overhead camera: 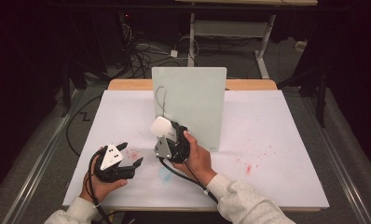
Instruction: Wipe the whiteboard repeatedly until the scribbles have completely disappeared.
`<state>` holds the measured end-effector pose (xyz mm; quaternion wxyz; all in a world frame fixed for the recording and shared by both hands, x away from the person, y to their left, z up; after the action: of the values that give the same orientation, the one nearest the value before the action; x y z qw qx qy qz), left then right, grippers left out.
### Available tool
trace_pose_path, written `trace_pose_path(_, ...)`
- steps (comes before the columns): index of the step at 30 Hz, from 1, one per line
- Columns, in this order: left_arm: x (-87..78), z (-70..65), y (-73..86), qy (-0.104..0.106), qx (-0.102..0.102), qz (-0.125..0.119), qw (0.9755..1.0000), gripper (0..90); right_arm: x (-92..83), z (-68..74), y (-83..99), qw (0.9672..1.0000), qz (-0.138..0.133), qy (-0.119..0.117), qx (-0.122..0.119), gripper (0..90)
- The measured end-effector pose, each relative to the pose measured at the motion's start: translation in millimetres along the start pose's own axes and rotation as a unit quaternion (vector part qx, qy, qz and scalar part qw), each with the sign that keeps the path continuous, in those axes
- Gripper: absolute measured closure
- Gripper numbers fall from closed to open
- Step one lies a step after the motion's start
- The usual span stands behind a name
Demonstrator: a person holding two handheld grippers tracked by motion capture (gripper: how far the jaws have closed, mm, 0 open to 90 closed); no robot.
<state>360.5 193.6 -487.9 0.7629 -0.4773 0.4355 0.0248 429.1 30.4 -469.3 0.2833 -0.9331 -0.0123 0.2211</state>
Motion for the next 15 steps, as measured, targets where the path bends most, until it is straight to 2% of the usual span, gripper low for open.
trace_pose_path(2,-0.2,0.7,0.4,-0.001,-0.002,0.000,1.0000,22.8,1.0,5.4,2.3,0.9996,0.001,0.010,-0.027,31.0)
trace_pose_path(3,-0.2,0.7,0.4,-0.001,-0.002,0.000,1.0000,22.8,0.9,5.5,2.4,0.9996,0.002,0.007,-0.027,31.0)
trace_pose_path(5,-0.7,1.0,0.2,-0.001,-0.003,-0.001,1.0000,22.8,0.8,1.7,-0.1,0.9999,0.001,0.003,-0.015,31.0)
trace_pose_path(6,-0.8,0.7,0.0,-0.001,-0.003,-0.002,1.0000,22.8,0.6,-0.7,-2.1,1.0000,0.000,0.004,-0.002,31.0)
trace_pose_path(9,-0.7,0.3,0.0,-0.001,-0.003,-0.002,1.0000,22.8,0.1,-10.4,-8.9,0.9998,-0.003,0.009,0.014,31.0)
trace_pose_path(11,-0.7,0.7,0.2,-0.002,-0.003,-0.001,1.0000,22.8,-0.4,-18.9,-13.5,0.9998,-0.004,0.014,0.014,31.0)
trace_pose_path(14,-0.7,1.0,0.3,-0.002,-0.004,-0.003,1.0000,22.8,-0.9,-27.2,-17.6,0.9995,-0.007,0.018,0.026,31.0)
trace_pose_path(15,-0.7,1.1,0.2,-0.001,-0.004,-0.003,1.0000,22.8,-1.3,-34.6,-22.0,0.9991,-0.008,0.026,0.033,31.0)
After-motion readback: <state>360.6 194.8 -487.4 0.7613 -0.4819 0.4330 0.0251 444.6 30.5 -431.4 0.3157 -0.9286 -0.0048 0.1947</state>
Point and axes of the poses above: each handheld gripper's, and its own axes: x roughly forward along the jaws, y roughly out of its underside, z roughly to its left, the point moved 7 cm from there along x, roughly forward along the jaws, and after that the axes turned 12 degrees about z, right-handed, at the moved point
